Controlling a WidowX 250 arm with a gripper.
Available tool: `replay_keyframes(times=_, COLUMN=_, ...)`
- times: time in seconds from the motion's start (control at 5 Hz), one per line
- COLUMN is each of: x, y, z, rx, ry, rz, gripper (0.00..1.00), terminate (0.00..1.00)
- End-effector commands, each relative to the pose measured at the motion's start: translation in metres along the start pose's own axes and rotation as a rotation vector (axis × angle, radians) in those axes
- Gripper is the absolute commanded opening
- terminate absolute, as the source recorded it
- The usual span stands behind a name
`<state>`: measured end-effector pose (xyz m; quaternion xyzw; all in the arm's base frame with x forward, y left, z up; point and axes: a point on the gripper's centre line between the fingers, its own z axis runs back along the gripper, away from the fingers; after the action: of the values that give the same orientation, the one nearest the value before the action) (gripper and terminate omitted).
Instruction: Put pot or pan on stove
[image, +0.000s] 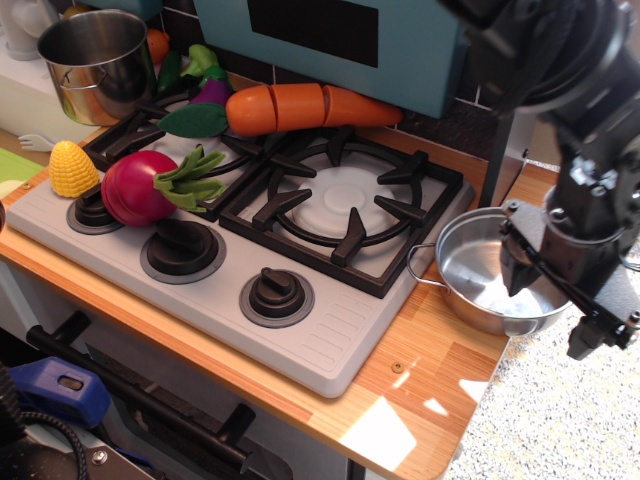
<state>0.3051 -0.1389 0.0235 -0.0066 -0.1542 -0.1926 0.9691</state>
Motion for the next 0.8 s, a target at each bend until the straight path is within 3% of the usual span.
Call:
replay_keyframes(times=0.0, x=0.0054, y=0.0047, z=-0.0029, rx=-0.043, ry=-0.048, rz=0.011, gripper=1.0, terminate=0.0)
replay_keyframes(times=0.2, x=0.0056, y=0.0041, z=-0.0015, rx=-0.043, ry=-0.028, rz=0.022, gripper=0.0, terminate=0.0)
replay_keyframes(times=0.6, x=0.0074, y=-0.0053, z=-0.0001, rx=-0.036, ry=-0.02, rz=0.049, gripper=0.0, terminate=0.0)
